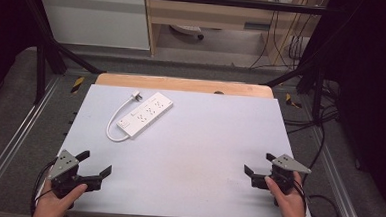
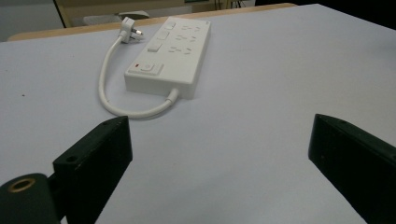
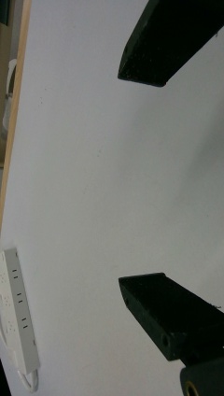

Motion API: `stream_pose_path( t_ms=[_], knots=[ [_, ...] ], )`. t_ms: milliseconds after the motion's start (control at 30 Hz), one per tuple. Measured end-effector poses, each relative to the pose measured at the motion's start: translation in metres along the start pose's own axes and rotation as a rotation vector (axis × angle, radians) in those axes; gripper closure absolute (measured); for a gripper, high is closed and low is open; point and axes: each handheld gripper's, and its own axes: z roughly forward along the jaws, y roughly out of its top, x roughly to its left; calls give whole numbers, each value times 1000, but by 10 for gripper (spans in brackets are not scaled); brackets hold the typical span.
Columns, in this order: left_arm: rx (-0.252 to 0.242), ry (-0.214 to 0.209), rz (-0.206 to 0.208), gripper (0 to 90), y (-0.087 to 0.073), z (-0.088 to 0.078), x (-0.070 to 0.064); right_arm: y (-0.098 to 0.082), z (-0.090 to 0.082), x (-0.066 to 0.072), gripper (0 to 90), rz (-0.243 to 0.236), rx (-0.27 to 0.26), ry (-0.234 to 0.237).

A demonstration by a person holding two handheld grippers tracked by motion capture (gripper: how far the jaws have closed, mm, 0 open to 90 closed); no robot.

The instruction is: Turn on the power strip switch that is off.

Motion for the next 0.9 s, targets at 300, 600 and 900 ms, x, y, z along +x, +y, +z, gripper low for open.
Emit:
stream_pose_path(
  t_ms=[300, 600, 900],
  knots=[
    [-6, -4, -6, 69, 0, -1, -2, -1, -1, -1, 28, 2, -1, -7],
    [-22, -7, -9, 73, 1, -2, -3, 1, -1, 4, 24, -8, -6, -4],
    [-19, -9, -36, 73, 2, 0, -2, 1, -1, 6, 23, -17, -4, 6]
  ],
)
